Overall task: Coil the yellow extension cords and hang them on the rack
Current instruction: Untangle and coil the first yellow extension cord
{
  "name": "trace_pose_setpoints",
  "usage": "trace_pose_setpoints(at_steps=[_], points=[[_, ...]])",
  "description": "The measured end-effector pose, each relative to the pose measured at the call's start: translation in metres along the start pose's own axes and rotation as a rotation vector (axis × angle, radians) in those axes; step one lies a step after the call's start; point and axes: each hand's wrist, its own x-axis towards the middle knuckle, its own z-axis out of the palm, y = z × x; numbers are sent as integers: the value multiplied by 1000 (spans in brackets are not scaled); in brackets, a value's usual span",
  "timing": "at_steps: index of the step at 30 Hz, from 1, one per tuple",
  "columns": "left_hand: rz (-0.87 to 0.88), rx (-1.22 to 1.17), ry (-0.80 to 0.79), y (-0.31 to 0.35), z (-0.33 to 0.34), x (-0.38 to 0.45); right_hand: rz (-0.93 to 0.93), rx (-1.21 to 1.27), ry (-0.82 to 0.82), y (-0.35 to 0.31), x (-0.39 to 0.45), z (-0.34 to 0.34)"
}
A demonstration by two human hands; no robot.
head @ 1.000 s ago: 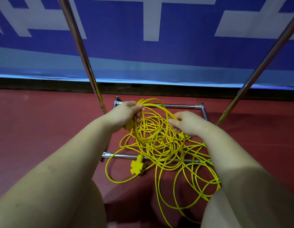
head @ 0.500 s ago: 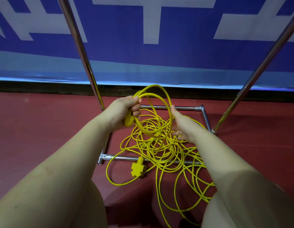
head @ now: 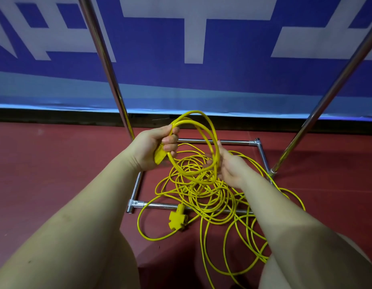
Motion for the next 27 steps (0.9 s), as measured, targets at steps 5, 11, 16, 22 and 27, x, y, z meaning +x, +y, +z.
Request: trace_pose_setpoints(at_steps=[5,11,16,22,27], points=[[31,165,180,-2,-14,6,-152,84,86,-13,-4,-8],[26,141,308,4,-31,6,-133,312,-17,-37,-14,-22],[99,62,328,5,-23,5,-101,423,-32,-40,-18,-22],[82,219,268,-5,-10,4,-85,283,168,-28,-10,-18],[118,308,220,-10,3,6,-487,-367,404,-17,-15,0]])
